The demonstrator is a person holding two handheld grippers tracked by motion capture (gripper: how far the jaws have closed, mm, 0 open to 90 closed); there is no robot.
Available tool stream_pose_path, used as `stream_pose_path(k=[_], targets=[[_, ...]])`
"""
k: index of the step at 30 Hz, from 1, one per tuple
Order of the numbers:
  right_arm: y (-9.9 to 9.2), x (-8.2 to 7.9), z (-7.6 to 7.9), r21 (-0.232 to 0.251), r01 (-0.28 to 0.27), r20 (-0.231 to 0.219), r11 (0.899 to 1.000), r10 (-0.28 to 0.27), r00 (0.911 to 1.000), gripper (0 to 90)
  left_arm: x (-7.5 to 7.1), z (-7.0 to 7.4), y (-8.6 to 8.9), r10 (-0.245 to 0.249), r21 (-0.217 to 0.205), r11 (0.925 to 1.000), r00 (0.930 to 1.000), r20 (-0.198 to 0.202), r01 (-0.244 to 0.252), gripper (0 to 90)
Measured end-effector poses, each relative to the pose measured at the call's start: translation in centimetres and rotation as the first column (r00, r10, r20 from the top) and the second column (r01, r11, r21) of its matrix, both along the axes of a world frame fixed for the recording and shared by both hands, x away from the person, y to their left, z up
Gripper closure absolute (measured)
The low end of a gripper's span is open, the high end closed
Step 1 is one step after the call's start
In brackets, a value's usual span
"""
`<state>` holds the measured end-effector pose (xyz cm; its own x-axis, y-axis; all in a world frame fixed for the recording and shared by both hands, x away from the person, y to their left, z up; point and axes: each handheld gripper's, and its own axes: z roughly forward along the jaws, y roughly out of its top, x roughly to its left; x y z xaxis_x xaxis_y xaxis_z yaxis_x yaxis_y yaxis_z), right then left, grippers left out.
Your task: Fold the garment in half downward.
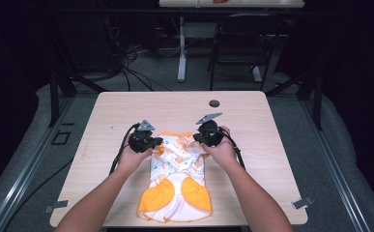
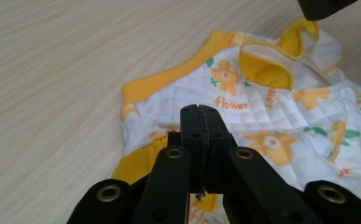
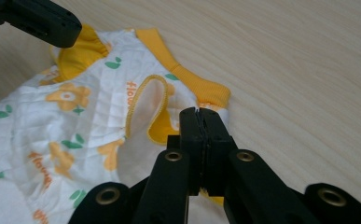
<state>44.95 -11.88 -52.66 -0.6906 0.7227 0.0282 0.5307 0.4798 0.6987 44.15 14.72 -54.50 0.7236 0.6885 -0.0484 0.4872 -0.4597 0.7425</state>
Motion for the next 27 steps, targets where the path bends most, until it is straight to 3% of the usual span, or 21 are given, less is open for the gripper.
stream_pose_path(k=[7,13,21,27], targets=[[0.9,0.4,-2.1,-0.014,-0.015,-0.055,1.000,0.015,0.9984,88.3,0.7,-1.0,-0.1,0.022,0.022,0.9995,0.9997,-0.012,-0.022,89.2],[1.4,0.1,-3.5,-0.032,-0.034,-0.082,0.999,0.032,0.9961,88.5,1.5,-1.3,0.3,0.051,0.015,0.9986,0.9985,-0.019,-0.051,88.1],[1.9,-0.2,-4.2,-0.044,-0.054,-0.087,0.998,0.050,0.9950,89.2,2.5,-1.3,-0.2,0.059,0.012,0.9982,0.9982,-0.012,-0.059,84.8],[1.6,0.0,-3.4,-0.021,-0.045,-0.078,0.999,0.043,0.9961,87.4,3.3,-1.2,-0.5,0.068,0.013,0.9976,0.9975,-0.021,-0.068,83.8]])
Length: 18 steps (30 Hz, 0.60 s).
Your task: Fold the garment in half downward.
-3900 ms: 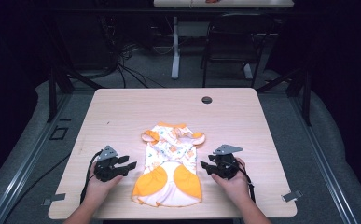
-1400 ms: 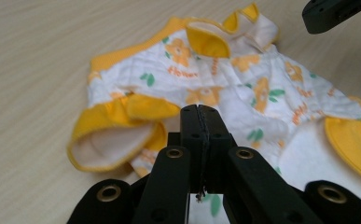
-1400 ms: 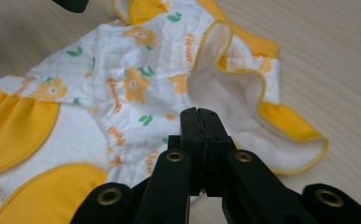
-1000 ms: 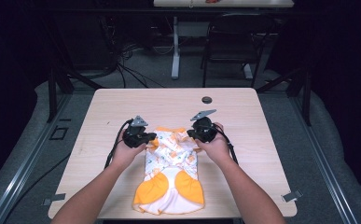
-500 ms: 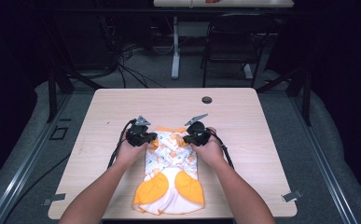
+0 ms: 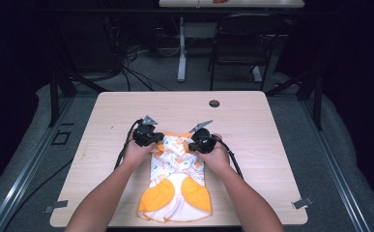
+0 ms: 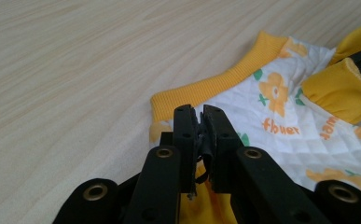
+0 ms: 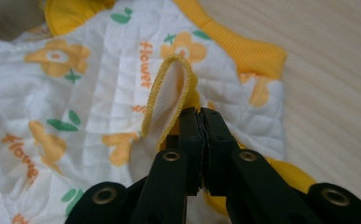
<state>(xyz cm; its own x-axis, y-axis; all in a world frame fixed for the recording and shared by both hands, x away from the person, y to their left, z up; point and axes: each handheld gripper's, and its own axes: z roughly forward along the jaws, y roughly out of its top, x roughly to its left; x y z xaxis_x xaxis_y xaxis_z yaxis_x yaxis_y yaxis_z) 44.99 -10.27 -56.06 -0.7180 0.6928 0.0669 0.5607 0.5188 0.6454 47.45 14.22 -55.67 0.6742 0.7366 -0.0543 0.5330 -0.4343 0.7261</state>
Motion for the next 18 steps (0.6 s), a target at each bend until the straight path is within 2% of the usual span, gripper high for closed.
stream_pose_path(k=[4,7,11,12,18], targets=[[-0.4,0.6,0.9,0.022,0.040,0.023,0.999,-0.041,0.9989,86.2,0.4,0.0,-0.1,0.016,0.000,0.9999,0.9999,0.000,-0.016,82.1],[-0.7,1.4,1.1,0.021,0.071,0.020,0.997,-0.072,0.9972,82.9,0.6,-0.2,-0.1,0.032,-0.006,0.9995,0.9995,-0.005,-0.032,79.9],[-0.9,2.1,0.8,0.030,0.109,0.014,0.994,-0.109,0.9939,76.6,0.8,-0.5,0.0,0.036,0.005,0.9993,0.9992,-0.014,-0.036,74.1],[-1.0,2.4,0.6,0.032,0.125,0.005,0.992,-0.125,0.9921,74.8,0.9,-0.6,0.1,0.045,-0.010,0.9989,0.9988,-0.021,-0.045,73.5],[-0.9,3.0,-0.1,0.031,0.156,-0.010,0.987,-0.156,0.9878,67.3,1.2,-1.1,0.3,0.066,-0.004,0.9978,0.9971,-0.039,-0.066,64.8]])
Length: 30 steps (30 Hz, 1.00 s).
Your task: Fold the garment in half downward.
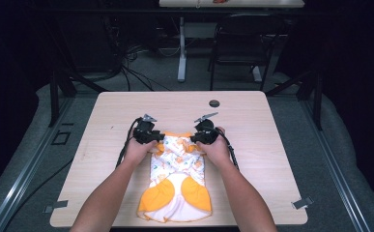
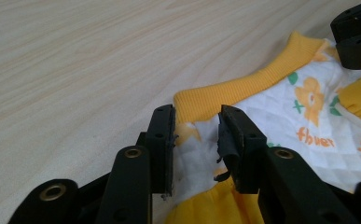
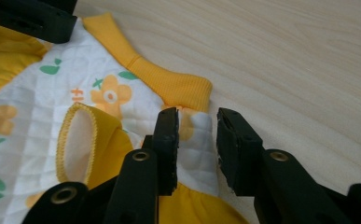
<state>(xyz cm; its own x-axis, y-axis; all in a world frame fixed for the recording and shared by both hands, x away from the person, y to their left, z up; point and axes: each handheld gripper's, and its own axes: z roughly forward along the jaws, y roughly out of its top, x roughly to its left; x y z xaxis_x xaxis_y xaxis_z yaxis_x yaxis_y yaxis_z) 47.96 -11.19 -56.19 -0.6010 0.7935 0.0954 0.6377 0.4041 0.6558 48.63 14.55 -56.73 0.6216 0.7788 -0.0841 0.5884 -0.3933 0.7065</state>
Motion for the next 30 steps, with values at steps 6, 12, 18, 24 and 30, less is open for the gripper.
stream_pose_path(k=[6,12,18,24,30], targets=[[0.4,0.3,-0.2,-0.028,-0.005,-0.013,1.000,0.004,0.9999,62.9,0.0,-0.4,-0.1,-0.008,0.017,0.9998,0.9996,-0.025,0.008,63.3],[0.8,0.5,-0.3,-0.052,-0.008,-0.005,0.999,0.008,1.0000,62.2,0.0,-0.6,-0.2,-0.010,0.023,0.9997,0.9991,-0.040,0.011,64.2],[1.4,0.8,-0.4,-0.088,-0.047,-0.035,0.995,0.044,0.9984,66.9,0.0,-0.6,-0.1,-0.021,0.028,0.9994,0.9989,-0.042,0.022,70.2],[1.5,0.8,-0.2,-0.084,-0.058,-0.042,0.995,0.054,0.9976,77.6,0.0,-0.5,0.0,-0.019,0.038,0.9991,0.9984,-0.053,0.021,77.7],[1.1,0.5,0.4,-0.066,-0.076,-0.023,0.995,0.074,0.9970,83.1,-0.2,-0.1,-0.2,-0.016,0.045,0.9988,0.9990,-0.041,0.018,82.2]])
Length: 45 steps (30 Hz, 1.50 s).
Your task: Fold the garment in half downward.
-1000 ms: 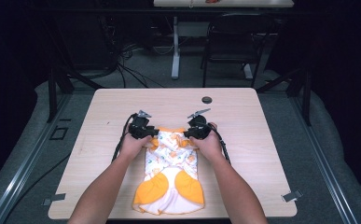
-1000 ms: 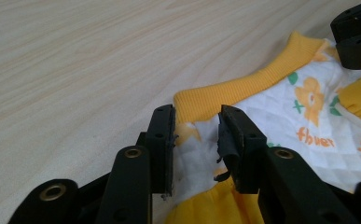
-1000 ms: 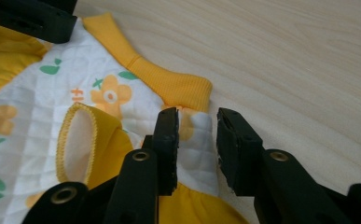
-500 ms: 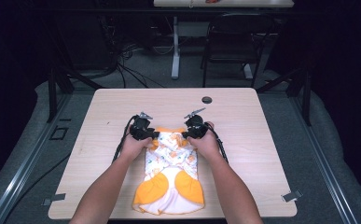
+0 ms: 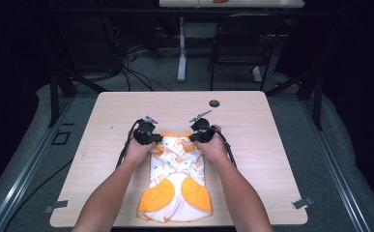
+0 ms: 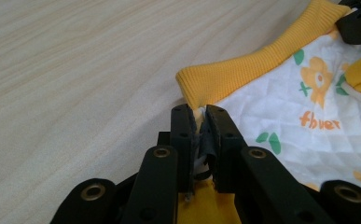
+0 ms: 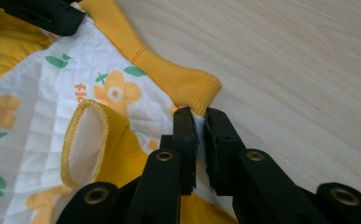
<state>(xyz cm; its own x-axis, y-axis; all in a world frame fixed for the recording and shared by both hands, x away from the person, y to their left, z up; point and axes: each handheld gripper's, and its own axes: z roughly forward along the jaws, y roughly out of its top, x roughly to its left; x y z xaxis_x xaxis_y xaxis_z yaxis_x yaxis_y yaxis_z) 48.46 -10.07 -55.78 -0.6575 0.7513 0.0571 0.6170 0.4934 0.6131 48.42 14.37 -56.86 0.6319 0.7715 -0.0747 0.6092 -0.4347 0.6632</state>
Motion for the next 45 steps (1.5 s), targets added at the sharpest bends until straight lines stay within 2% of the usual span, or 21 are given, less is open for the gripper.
stream_pose_path(k=[2,5,7,9,10,11,12,21,22,25,26,32,34,45], targets=[[-0.1,0.0,0.1,-0.011,-0.011,0.002,1.000,0.011,0.9999,83.2,-0.1,0.2,0.0,-0.006,0.004,1.0000,1.0000,-0.001,0.006,82.4],[-0.2,-0.4,0.6,-0.012,-0.027,0.022,1.000,0.027,0.9994,83.8,-0.4,0.8,0.0,-0.010,0.010,0.9999,0.9996,0.025,0.009,83.0],[-0.3,-0.5,0.7,0.001,-0.025,0.033,1.000,0.025,0.9992,83.8,-0.5,0.9,0.0,-0.009,0.004,1.0000,0.9995,0.032,0.009,83.1],[-0.5,-0.7,1.1,-0.007,-0.041,0.036,0.999,0.041,0.9985,84.0,-0.7,1.4,0.1,-0.010,-0.002,0.9999,0.9990,0.044,0.011,83.1],[-0.5,-1.0,1.6,0.001,-0.048,0.056,0.999,0.047,0.9973,84.0,-0.9,1.9,0.3,-0.018,-0.004,0.9998,0.9980,0.061,0.018,83.1],[-0.5,-1.0,1.6,0.001,-0.048,0.056,0.999,0.047,0.9973,84.0,-0.9,1.9,0.3,-0.018,-0.004,0.9998,0.9980,0.061,0.018,83.1],[-0.6,-1.3,2.2,0.000,-0.055,0.069,0.998,0.055,0.9961,84.0,-1.1,2.5,0.5,-0.023,-0.010,0.9997,0.9969,0.075,0.024,83.1],[-0.7,-2.1,3.8,0.026,-0.051,0.103,0.998,0.048,0.9935,84.1,-1.9,4.6,1.0,-0.046,-0.032,0.9982,0.9916,0.121,0.050,83.1],[-0.7,-2.2,4.1,0.020,-0.048,0.102,0.999,0.046,0.9937,84.2,-2.0,5.2,1.0,-0.058,-0.035,0.9974,0.9904,0.125,0.063,83.1],[-0.7,-2.4,4.5,0.006,-0.059,0.104,0.998,0.058,0.9929,84.2,-2.2,5.7,1.0,-0.064,-0.029,0.9972,0.9879,0.141,0.069,83.1],[-0.7,-2.5,5.1,-0.004,-0.066,0.117,0.998,0.066,0.9909,84.2,-2.4,6.1,1.1,-0.067,-0.034,0.9968,0.9861,0.152,0.073,83.1],[-0.8,-2.9,6.7,0.026,-0.073,0.142,0.997,0.068,0.9875,84.4,-2.6,7.0,1.6,-0.065,-0.043,0.9964,0.9838,0.167,0.073,83.1],[-0.7,-3.0,7.1,0.010,-0.077,0.146,0.997,0.075,0.9864,84.4,-2.7,7.4,1.6,-0.067,-0.038,0.9965,0.9823,0.175,0.075,83.1],[-0.2,-3.2,9.4,-0.002,-0.093,0.192,0.996,0.091,0.9772,84.5,-2.7,9.3,2.0,-0.061,-0.036,0.9969,0.9756,0.211,0.070,83.0]])
